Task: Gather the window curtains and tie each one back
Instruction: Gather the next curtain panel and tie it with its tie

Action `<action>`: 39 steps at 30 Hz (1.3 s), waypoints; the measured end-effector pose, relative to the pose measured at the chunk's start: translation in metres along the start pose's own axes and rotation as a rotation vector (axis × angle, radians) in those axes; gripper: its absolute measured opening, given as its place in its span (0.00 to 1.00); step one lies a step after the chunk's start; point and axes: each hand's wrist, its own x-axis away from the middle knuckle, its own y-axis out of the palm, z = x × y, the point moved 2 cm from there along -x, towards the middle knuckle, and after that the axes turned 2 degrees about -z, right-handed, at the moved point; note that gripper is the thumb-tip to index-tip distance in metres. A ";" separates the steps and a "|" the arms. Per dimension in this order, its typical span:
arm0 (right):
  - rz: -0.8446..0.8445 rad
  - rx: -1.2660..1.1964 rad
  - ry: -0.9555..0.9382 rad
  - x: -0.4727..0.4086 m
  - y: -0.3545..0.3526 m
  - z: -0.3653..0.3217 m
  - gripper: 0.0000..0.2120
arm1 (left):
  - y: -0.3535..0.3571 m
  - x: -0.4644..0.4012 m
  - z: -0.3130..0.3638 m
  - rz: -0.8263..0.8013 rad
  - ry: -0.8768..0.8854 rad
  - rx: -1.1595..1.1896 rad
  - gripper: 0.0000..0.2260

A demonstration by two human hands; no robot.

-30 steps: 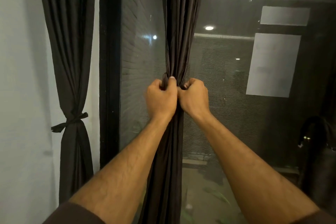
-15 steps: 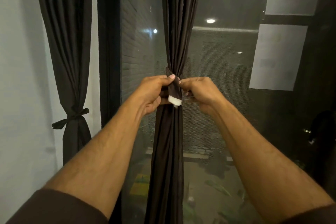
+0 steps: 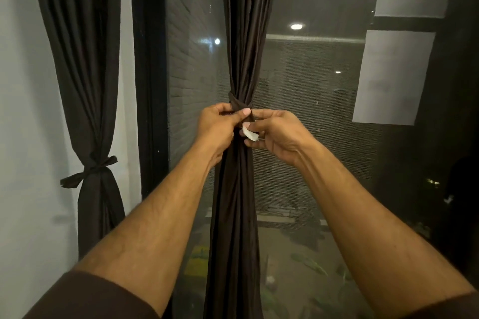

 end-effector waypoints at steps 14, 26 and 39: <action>0.156 0.382 -0.166 0.011 0.026 0.009 0.07 | -0.012 -0.004 0.013 0.005 -0.176 0.045 0.08; 0.405 0.352 -0.118 0.001 0.026 0.003 0.07 | -0.015 -0.010 0.036 -0.158 -0.166 -0.187 0.15; 0.353 -0.532 0.008 -0.006 0.037 0.006 0.04 | -0.023 -0.018 0.011 -0.079 -0.073 -0.144 0.10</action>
